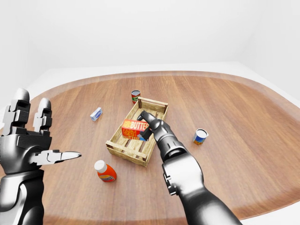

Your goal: Pick up the butter and put it in the tray.

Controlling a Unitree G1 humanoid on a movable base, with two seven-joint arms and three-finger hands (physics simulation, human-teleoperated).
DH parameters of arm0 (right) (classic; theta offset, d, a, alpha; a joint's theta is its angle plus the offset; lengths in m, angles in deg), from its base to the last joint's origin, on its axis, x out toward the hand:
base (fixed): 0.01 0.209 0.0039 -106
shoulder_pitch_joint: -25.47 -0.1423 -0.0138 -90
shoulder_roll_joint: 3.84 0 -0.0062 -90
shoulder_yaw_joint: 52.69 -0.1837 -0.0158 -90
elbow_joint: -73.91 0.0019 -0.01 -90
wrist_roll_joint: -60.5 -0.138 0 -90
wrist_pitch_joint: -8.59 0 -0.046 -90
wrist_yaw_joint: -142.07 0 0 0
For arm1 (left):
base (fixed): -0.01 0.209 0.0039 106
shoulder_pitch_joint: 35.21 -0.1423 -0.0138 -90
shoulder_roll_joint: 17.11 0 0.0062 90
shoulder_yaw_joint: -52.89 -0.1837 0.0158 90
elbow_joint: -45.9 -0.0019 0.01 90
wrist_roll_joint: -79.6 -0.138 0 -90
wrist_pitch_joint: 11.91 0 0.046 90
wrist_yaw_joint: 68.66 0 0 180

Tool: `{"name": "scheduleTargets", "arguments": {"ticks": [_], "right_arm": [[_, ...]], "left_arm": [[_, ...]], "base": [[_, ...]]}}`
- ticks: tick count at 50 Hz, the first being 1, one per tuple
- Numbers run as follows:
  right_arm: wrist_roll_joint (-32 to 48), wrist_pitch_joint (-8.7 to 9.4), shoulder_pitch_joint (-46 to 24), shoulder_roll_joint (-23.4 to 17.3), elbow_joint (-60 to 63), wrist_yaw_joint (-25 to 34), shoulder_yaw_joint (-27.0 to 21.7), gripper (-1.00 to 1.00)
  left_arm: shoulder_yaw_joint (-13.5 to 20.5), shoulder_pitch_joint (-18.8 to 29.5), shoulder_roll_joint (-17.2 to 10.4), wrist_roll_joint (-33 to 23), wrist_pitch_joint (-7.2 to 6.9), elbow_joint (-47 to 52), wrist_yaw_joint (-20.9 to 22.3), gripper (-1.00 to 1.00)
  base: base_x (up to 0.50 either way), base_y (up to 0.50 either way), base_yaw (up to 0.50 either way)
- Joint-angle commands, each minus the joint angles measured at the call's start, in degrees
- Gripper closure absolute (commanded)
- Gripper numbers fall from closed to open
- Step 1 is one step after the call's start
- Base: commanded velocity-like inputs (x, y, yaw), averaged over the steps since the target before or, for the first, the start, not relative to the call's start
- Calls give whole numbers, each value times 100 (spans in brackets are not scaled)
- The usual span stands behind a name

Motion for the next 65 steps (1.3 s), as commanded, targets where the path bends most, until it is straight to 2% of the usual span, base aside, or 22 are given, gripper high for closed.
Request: {"name": "scheduleTargets", "arguments": {"ticks": [1,28,29,56,65], "right_arm": [[-57,0,37,48,118,-32,-353,100],[-94,0,112,112,78,-92,-435,100],[-99,0,112,114,78,-95,-442,-100],[-91,0,153,137,125,-129,-367,-100],[-65,0,-269,20,547,7,-133,-100]], "left_arm": [[-30,-20,7,-30,0,-70,16,-100],[68,-38,0,92,0,53,47,-100],[70,-24,-6,97,0,54,43,-100],[137,-64,-3,178,0,278,46,-100],[168,-55,1,200,0,368,41,-100]], "base": [[0,0,0],[0,0,0],[0,0,0],[0,0,0],[0,0,0]]}}
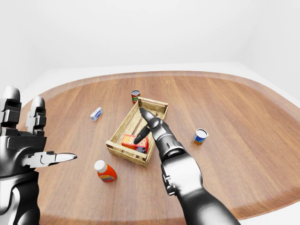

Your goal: Pick up the butter and put it in the tray.

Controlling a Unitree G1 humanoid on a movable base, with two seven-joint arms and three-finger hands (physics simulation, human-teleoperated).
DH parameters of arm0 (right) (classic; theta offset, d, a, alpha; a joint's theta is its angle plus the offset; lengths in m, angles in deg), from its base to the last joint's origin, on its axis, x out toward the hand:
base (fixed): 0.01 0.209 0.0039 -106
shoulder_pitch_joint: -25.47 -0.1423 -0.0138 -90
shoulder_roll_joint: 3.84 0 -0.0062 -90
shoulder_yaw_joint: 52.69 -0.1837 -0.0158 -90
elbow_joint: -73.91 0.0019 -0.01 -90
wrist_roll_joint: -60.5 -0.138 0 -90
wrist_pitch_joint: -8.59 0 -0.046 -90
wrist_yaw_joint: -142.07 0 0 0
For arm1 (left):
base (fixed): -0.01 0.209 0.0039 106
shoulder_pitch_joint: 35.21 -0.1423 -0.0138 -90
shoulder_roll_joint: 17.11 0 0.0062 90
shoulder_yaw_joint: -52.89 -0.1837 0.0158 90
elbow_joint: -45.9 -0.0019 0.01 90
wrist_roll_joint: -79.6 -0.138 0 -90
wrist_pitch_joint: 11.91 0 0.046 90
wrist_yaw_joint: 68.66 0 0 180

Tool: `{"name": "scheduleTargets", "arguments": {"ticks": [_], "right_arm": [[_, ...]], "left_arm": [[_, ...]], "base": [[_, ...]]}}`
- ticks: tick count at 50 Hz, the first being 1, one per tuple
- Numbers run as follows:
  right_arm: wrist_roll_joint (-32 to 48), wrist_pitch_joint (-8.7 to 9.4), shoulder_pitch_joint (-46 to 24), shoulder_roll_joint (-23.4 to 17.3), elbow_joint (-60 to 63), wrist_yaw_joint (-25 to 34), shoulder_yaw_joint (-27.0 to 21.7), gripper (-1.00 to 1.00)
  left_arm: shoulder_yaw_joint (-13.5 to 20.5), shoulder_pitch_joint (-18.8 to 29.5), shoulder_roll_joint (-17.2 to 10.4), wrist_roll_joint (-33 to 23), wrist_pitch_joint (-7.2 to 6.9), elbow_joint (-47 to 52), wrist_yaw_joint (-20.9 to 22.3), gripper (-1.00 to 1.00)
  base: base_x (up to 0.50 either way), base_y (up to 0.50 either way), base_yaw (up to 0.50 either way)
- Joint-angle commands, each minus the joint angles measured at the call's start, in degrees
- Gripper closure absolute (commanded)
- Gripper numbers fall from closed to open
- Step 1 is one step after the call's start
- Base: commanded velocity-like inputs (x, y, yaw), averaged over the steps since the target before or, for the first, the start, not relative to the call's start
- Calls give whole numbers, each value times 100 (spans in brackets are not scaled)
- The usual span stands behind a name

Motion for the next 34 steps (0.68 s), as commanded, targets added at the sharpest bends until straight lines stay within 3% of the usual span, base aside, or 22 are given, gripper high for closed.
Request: {"name": "scheduleTargets", "arguments": {"ticks": [1,5,17,26,34], "right_arm": [[46,0,-327,-116,414,77,225,-100],[61,0,-313,-198,686,138,289,-100],[538,0,780,-359,4024,1104,527,-100],[1322,0,2291,-246,7749,2224,748,-100],[1999,0,3481,-383,9876,2856,736,-100]], "left_arm": [[43,-2,1,40,0,147,-10,-100],[66,16,-3,58,0,165,-17,-100],[45,5,9,28,0,117,4,-100],[63,-19,12,54,0,166,20,-100],[55,-32,27,31,0,194,25,-100]], "base": [[0,0,0],[0,0,0],[0,0,0],[0,0,0],[0,0,0]]}}
